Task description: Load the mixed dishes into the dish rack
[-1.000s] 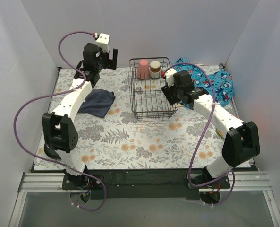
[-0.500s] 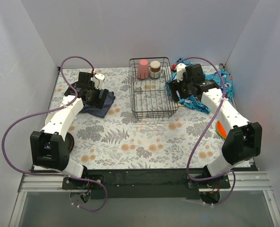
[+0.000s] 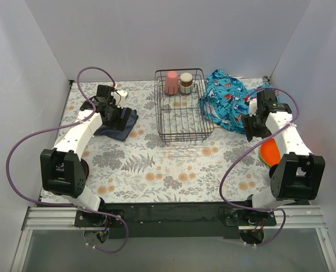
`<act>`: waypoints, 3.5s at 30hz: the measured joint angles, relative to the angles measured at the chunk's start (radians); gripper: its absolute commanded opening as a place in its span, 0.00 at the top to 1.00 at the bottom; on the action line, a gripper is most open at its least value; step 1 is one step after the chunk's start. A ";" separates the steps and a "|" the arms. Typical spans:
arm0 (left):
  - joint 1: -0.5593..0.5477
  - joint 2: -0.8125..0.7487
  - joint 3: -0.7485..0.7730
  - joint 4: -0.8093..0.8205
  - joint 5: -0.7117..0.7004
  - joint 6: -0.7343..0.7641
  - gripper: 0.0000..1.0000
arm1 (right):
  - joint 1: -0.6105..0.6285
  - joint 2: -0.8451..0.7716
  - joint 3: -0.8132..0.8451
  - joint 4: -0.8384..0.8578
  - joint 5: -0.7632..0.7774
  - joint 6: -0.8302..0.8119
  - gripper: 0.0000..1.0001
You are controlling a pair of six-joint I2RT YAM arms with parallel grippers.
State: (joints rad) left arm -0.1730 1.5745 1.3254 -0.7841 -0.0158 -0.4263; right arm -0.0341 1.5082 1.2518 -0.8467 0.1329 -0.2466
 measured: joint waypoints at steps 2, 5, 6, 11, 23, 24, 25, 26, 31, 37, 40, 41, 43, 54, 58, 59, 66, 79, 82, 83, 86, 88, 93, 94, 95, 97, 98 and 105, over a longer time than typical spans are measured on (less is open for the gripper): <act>0.000 -0.010 -0.014 0.008 0.010 -0.008 0.23 | 0.007 -0.026 -0.024 -0.044 0.007 -0.015 0.35; 0.000 -0.031 -0.057 0.014 0.018 -0.018 0.23 | 0.017 -0.087 -0.076 -0.113 0.019 -0.030 0.35; 0.000 -0.032 -0.061 0.012 0.020 -0.020 0.23 | 0.018 -0.114 -0.102 -0.134 0.025 -0.034 0.36; 0.000 -0.032 -0.056 0.013 0.023 -0.018 0.22 | 0.014 -0.234 -0.256 -0.200 0.081 -0.045 0.37; 0.000 0.000 0.061 0.000 0.024 0.007 0.22 | -0.101 -0.251 -0.377 -0.196 0.130 -0.050 0.39; 0.000 0.003 0.065 0.000 0.024 0.006 0.22 | -0.110 -0.243 -0.383 -0.191 0.130 -0.051 0.39; 0.000 0.006 0.068 -0.001 0.025 0.006 0.22 | -0.120 -0.231 -0.388 -0.189 0.130 -0.051 0.39; 0.000 0.008 0.071 -0.002 0.025 0.005 0.22 | -0.126 -0.223 -0.392 -0.184 0.130 -0.052 0.39; 0.000 0.008 0.078 -0.002 0.032 -0.005 0.22 | -0.150 -0.174 -0.400 -0.160 0.134 -0.061 0.42; 0.000 0.006 0.068 0.006 0.051 -0.026 0.22 | -0.185 -0.148 -0.429 -0.127 0.154 -0.069 0.79; 0.000 0.005 0.047 0.012 0.065 -0.037 0.22 | -0.195 -0.145 -0.444 -0.119 0.159 -0.072 0.99; 0.000 0.005 0.040 0.012 0.071 -0.041 0.22 | -0.196 -0.146 -0.444 -0.120 0.164 -0.068 0.99; 0.000 0.005 0.039 0.012 0.079 -0.043 0.22 | -0.195 -0.152 -0.444 -0.126 0.168 -0.068 0.99; 0.000 0.006 0.056 0.058 0.134 -0.021 0.22 | -0.145 -0.152 -0.115 -0.372 -0.039 -0.093 0.99; 0.000 0.042 0.096 0.060 0.165 -0.046 0.22 | 0.013 -0.126 0.168 -0.377 -0.225 -0.118 0.99; 0.000 0.052 0.104 0.060 0.172 -0.050 0.22 | 0.040 -0.112 0.221 -0.370 -0.276 -0.116 0.99; 0.000 0.089 0.119 0.049 0.187 -0.042 0.22 | 0.120 -0.022 0.345 -0.031 -0.804 0.085 0.99; 0.000 0.156 0.161 0.044 0.167 -0.005 0.24 | 0.291 0.338 0.077 1.310 -1.302 1.015 0.99; 0.000 0.163 0.204 0.053 0.197 -0.026 0.27 | 0.322 0.417 0.077 1.407 -1.328 1.099 0.99; 0.000 0.166 0.223 0.056 0.219 -0.038 0.28 | 0.327 0.439 0.077 1.428 -1.330 1.119 0.99; -0.004 0.186 0.296 0.063 0.288 -0.068 0.32 | 0.328 0.489 0.077 1.471 -1.332 1.163 0.99; -0.014 0.226 0.374 0.061 0.330 -0.080 0.33 | 0.325 0.507 0.077 1.486 -1.329 1.177 0.99; -0.077 0.351 0.498 0.085 0.391 -0.116 0.34 | 0.322 0.548 0.078 1.542 -1.328 1.203 0.99; -0.087 0.374 0.509 0.087 0.398 -0.124 0.34 | 0.322 0.563 0.079 1.553 -1.327 1.209 0.99; -0.095 0.393 0.515 0.087 0.402 -0.129 0.34 | 0.322 0.580 0.082 1.559 -1.326 1.214 0.99; -0.116 0.435 0.520 0.087 0.409 -0.140 0.34 | 0.324 0.616 0.092 1.562 -1.326 1.218 0.99; -0.126 0.451 0.522 0.086 0.412 -0.144 0.34 | 0.325 0.642 0.104 1.561 -1.324 1.221 0.99; -0.174 0.494 0.541 0.085 0.417 -0.165 0.34 | 0.339 0.715 0.137 1.544 -1.313 1.221 0.99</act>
State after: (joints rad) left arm -0.3470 2.0689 1.8664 -0.6987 0.4011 -0.5911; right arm 0.3046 2.2234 1.3891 0.6971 -1.1805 0.9745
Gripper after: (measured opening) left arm 0.665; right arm 0.057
